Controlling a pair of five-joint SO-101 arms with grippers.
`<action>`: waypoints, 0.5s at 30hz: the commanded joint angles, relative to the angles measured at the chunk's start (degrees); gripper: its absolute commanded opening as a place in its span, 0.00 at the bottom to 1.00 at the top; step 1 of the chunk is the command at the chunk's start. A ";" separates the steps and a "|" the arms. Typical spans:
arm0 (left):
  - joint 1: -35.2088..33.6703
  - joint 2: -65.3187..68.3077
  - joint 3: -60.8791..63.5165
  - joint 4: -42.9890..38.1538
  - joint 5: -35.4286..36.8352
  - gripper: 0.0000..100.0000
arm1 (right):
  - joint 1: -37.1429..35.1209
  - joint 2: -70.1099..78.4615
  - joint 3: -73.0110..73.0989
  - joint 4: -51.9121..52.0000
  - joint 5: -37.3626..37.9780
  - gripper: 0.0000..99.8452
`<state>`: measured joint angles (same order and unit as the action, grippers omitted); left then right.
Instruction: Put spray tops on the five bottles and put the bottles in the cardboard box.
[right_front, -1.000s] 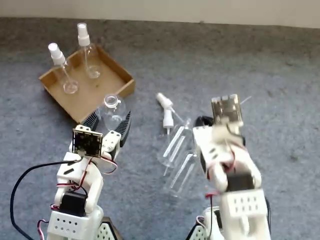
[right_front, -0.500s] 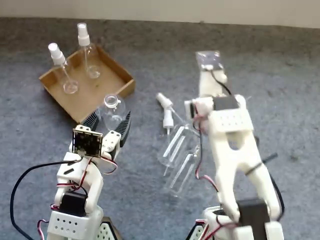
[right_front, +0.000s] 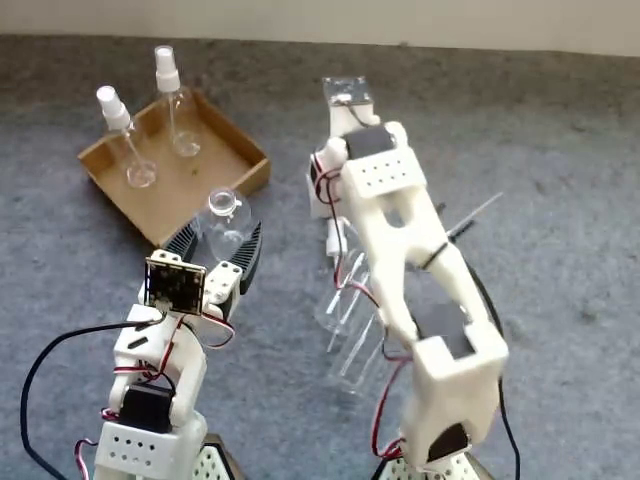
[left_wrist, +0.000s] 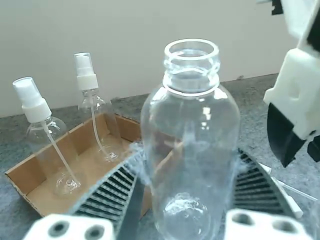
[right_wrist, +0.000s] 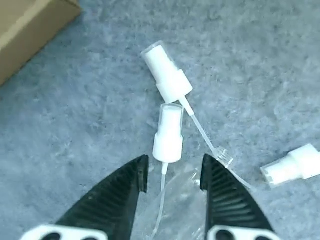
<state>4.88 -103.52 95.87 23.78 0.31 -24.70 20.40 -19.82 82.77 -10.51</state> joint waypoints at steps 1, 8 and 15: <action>-0.22 -1.19 1.27 -1.41 0.62 0.13 | -0.84 4.70 -8.75 1.10 -1.23 0.16; -0.22 -1.19 1.27 -1.41 0.62 0.13 | -0.92 13.41 -13.23 1.10 -1.23 0.16; -0.40 -1.19 1.27 -1.41 0.53 0.13 | -0.75 18.51 -13.76 0.57 -1.23 0.06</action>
<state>4.88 -103.52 95.87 23.78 0.31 -24.97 39.56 -29.93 83.38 -11.12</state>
